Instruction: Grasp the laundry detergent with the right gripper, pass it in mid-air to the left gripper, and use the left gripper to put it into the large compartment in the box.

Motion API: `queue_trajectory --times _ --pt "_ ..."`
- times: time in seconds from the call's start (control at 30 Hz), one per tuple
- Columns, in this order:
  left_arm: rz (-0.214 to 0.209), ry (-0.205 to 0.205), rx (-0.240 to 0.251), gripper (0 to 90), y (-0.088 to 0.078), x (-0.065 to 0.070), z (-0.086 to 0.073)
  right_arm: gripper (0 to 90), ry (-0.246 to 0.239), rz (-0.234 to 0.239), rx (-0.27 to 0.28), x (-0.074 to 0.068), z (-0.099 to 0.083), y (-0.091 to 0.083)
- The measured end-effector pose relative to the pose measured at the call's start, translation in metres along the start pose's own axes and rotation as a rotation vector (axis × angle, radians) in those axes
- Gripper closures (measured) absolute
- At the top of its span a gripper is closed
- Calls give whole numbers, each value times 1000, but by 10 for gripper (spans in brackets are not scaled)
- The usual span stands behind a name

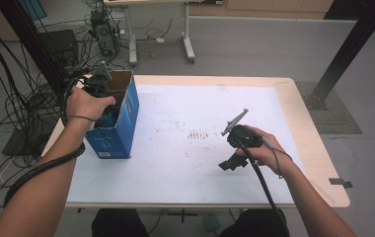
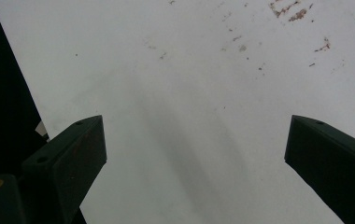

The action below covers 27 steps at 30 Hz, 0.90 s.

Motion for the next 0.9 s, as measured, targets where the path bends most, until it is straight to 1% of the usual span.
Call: queue_trajectory --times 0.33,0.4,0.83,0.9 --pt "1 -1 -1 376 0 0 0 53 -5 0 2 0 0 0" --pt "1 -3 -1 376 0 0 0 53 2 0 -1 -1 0 0" --pt "1 -6 0 375 0 0 -1 53 4 1 -2 -1 0 0" --pt "0 -6 1 375 0 -1 -1 53 -4 0 -2 -1 0 1"
Point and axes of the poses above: each handheld gripper's, and its own axes: y roughly forward along the jaws, z roughly out of its top, x roughly to its right, the point moved 3 cm from there along y, roughly forward along the jaws, and after that the axes turned 7 degrees about z, right-handed, at the moved point
